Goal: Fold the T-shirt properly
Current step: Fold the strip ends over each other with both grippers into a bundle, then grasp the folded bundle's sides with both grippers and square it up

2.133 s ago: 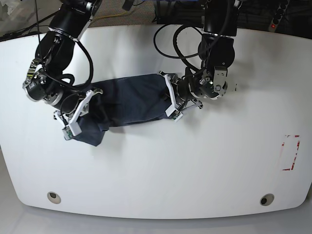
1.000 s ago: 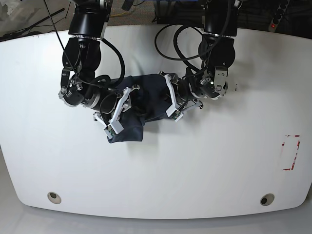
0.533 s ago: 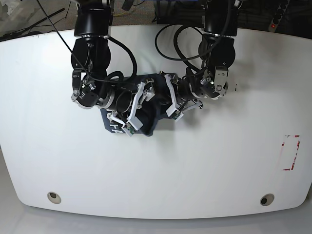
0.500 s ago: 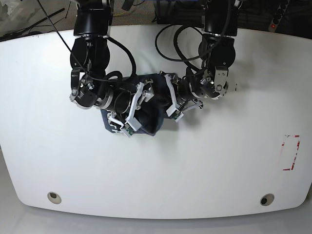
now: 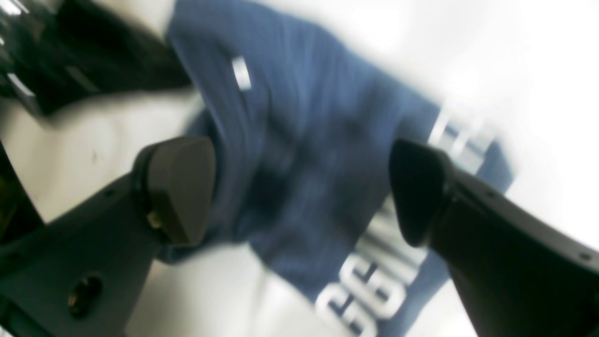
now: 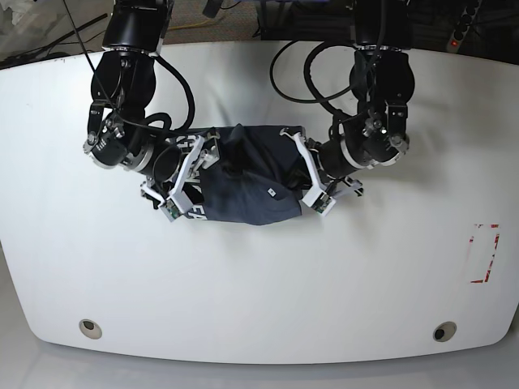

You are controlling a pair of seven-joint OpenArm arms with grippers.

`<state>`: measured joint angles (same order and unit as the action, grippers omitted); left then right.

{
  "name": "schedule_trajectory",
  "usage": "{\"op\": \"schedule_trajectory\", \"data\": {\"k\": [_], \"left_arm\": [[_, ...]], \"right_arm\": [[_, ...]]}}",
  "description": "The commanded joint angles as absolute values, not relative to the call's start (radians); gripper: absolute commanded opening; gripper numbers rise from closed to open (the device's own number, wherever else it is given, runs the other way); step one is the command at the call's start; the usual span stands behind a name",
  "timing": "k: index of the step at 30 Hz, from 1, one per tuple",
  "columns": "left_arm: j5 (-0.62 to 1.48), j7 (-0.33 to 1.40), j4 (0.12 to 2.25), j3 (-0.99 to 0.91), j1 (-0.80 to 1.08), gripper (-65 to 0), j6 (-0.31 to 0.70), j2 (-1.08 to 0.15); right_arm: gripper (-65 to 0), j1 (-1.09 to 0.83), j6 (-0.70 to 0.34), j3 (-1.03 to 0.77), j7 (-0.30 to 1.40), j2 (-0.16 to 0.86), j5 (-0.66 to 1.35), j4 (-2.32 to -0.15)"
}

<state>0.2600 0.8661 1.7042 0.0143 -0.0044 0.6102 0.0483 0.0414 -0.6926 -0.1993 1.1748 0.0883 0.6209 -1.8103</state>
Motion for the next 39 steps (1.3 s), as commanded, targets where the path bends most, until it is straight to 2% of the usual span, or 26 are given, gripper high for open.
{"op": "schedule_trajectory", "data": {"k": [1, 8, 15, 18, 22, 25, 28, 30, 34, 35, 39], "left_arm": [[0.283, 0.846, 1.782, 0.001, 0.008, -62.8, 0.610, 0.016], [0.285, 0.849, 1.894, -0.133, 0.065, -62.9, 0.610, -0.065], [0.280, 0.845, 1.902, -0.154, 0.068, -62.8, 0.610, -0.191], [0.278, 0.848, 1.902, -0.140, 0.035, -62.8, 0.610, -0.209], [0.277, 0.846, 1.900, -0.028, 0.012, -62.8, 0.604, -0.209], [0.277, 0.846, 1.899, 0.051, -0.007, -62.8, 0.604, -0.203], [0.265, 0.845, 1.885, 0.133, -0.008, -62.8, 0.604, -0.156], [0.209, 0.845, 1.874, 0.183, -0.008, -62.8, 0.604, -0.108], [0.097, 0.843, 1.834, 0.265, -0.008, -62.8, 0.607, -0.028], [0.074, 0.843, 1.816, 0.280, -0.008, -62.8, 0.608, -0.007], [0.053, 0.843, 1.727, 0.291, -0.005, -62.8, 0.608, 0.042]], "right_arm": [[-8.9, 0.005, -0.698, -0.142, 1.155, 0.084, 0.638, -1.825], [-8.9, -0.053, -0.698, 0.088, 1.145, 0.013, 0.625, -1.824], [-8.9, -0.025, -0.698, 0.125, 1.144, -0.025, 0.565, -1.816], [-8.9, 0.012, -0.698, 0.038, 1.144, -0.021, 0.567, -1.816], [-8.9, 0.077, -0.698, -0.140, 1.147, -0.005, 0.562, -1.810], [-9.5, 0.137, -0.698, -0.191, 1.147, 0.022, 0.559, -1.787], [-16.8, 0.211, -0.698, -0.214, 1.147, 0.073, 0.558, -1.704], [-26.8, 0.259, -0.698, -0.236, 1.144, 0.101, 0.558, -1.620], [-42.8, 0.315, -0.698, -0.222, 1.081, 0.156, 0.558, -1.477], [-44.5, 0.325, -0.698, -0.202, 1.050, 0.171, 0.556, -1.431], [-44.9, 0.341, -0.698, -0.120, 0.909, 0.236, 0.556, -1.271]]}}
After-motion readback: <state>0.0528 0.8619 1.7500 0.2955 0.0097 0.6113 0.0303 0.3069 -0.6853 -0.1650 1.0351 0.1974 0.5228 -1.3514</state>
